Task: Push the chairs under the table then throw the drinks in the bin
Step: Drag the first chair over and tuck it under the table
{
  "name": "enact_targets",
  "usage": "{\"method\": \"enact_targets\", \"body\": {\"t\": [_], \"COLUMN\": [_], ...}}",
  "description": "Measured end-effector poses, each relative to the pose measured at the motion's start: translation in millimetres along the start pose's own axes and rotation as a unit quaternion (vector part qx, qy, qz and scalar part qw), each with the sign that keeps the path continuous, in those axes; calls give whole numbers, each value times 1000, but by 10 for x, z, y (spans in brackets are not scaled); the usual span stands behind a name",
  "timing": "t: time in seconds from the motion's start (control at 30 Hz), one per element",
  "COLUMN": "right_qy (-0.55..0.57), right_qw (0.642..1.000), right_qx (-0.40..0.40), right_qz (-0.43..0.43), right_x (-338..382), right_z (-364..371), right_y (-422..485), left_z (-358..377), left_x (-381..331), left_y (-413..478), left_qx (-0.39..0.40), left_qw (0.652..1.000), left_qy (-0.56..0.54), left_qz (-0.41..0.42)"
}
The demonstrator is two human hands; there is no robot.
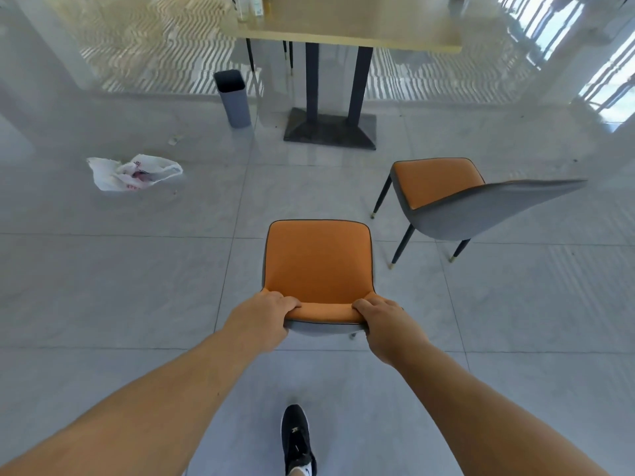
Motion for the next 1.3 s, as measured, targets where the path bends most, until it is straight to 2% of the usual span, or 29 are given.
{"method": "enact_targets", "body": {"t": [0.33,0.8,1.3], "right_qy": [3,8,0], "right_qw": [1000,999,999], "right_qx": [7,28,45], "right_qz": [8,-25,1], "right_x": [-278,-776,-1221], "right_z": [-610,-1487,-2528], "right_y": [1368,3265,5487], "left_z": [-615,-1603,-2738], "left_x": [328,644,1159], "left_y": [1280,3126,5256], "left_qx": [-3,-7,-15], "left_qw": [1000,998,999], "left_qy": [-15,-44,-37], "left_qz": [-13,-54,-33]}}
Point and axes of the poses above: each hand's wrist, its own y-axis towards the middle knuckle, its own z-axis out of the palm, x = y × z, the point moved 5 cm from there along y, towards the middle knuckle, and after that the axes turned 6 degrees about -z, right-handed, at the moved point
